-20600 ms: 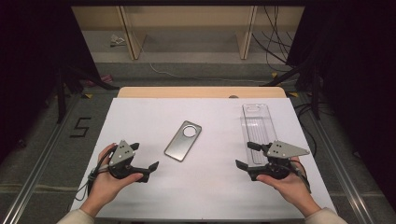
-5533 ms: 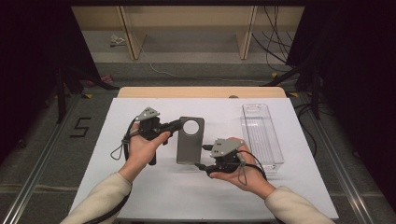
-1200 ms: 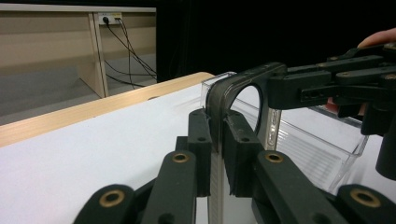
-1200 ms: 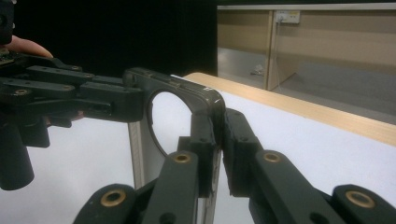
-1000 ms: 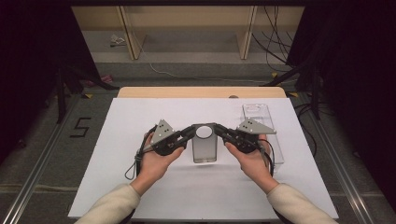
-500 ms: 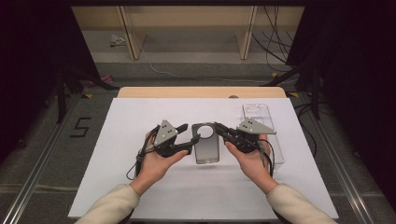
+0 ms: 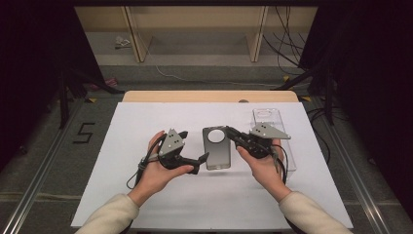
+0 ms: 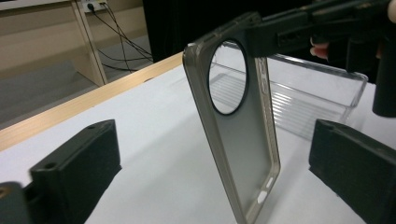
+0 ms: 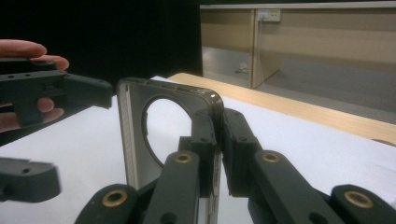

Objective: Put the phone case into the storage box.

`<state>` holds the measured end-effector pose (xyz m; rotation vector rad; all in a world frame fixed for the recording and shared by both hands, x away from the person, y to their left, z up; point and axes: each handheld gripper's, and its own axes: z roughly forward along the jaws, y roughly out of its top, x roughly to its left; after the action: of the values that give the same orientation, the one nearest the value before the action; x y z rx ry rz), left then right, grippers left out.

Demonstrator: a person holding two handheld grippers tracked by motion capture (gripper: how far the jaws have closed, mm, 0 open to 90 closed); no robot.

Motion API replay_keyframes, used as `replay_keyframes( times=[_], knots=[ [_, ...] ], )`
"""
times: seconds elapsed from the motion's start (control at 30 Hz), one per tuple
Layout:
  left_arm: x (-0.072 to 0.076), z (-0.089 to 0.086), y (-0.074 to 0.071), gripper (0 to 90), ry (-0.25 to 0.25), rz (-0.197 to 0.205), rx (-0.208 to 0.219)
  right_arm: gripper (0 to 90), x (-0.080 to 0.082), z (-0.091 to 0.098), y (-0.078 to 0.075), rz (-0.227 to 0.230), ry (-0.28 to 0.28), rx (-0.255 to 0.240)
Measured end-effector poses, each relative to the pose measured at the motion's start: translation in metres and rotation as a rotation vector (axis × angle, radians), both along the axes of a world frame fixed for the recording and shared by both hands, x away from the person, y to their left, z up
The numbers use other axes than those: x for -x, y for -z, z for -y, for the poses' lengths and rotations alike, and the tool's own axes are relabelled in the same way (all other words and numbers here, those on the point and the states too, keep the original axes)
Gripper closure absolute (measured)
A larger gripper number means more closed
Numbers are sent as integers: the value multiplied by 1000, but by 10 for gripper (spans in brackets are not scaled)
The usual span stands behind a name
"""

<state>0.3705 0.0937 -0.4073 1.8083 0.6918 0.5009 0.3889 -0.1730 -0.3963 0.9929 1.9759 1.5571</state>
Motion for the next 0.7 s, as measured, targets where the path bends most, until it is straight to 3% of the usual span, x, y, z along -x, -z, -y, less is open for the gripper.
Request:
replay_keyframes(
  times=[0.7],
  knots=[
    [19,-41,4,0,-19,15,-13,846,-2,2,-2,3,11,0]
  ],
)
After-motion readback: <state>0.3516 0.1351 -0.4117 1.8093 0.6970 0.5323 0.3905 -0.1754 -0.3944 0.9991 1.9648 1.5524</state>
